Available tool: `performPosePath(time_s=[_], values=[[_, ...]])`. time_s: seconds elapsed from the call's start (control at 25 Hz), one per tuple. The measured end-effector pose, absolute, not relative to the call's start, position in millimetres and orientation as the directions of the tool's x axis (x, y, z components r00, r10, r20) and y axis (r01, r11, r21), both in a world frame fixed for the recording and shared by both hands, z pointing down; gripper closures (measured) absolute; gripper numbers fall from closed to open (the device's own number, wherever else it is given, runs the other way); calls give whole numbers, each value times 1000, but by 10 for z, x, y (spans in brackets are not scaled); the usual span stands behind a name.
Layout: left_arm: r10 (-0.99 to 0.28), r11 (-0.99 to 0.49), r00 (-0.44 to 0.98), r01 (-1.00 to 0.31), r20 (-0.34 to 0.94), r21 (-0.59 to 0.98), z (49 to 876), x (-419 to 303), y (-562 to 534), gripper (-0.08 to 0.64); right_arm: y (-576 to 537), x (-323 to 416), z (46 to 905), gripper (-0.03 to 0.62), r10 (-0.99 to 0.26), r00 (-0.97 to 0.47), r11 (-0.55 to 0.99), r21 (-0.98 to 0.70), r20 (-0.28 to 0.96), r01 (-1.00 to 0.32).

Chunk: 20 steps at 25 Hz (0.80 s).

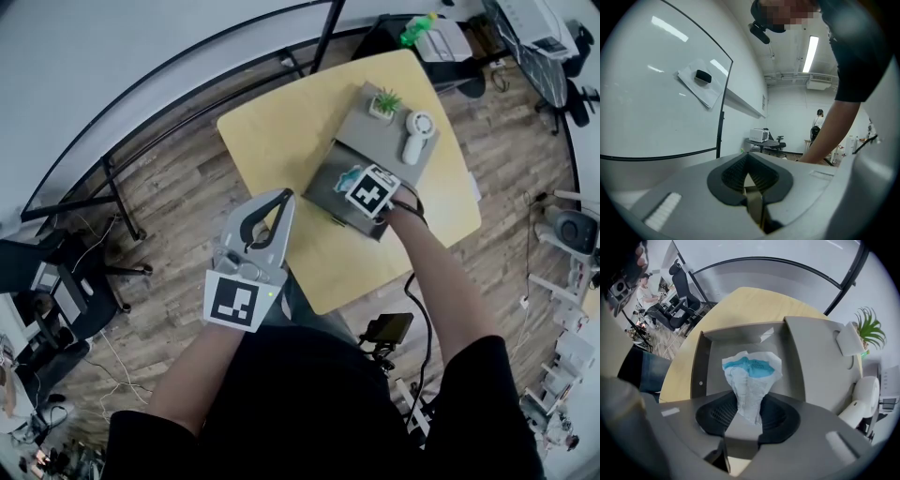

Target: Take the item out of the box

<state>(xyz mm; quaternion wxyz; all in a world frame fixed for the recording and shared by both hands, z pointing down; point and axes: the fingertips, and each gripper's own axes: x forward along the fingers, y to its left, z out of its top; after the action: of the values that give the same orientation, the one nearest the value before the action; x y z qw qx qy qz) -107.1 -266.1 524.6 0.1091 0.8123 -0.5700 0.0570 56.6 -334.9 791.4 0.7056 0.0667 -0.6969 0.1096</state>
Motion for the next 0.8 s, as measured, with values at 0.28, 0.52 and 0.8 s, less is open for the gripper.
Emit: performPosePath(time_s=[0.28, 0.52, 0.8], values=[[-914, -330, 348, -937, 207, 115, 5193, -1062, -2608, 560, -3338, 538, 7887, 471, 27, -10, 974, -29, 1000, -226], [-917, -345, 358, -933, 178, 99, 5112, -1051, -2590, 560, -3383, 496, 7547, 472, -25, -24, 973, 19, 999, -229], [-912, -377, 387, -922, 135, 90, 4843, -942, -2624, 560, -3511, 412, 6731, 472, -149, -97, 967, 125, 984, -222]])
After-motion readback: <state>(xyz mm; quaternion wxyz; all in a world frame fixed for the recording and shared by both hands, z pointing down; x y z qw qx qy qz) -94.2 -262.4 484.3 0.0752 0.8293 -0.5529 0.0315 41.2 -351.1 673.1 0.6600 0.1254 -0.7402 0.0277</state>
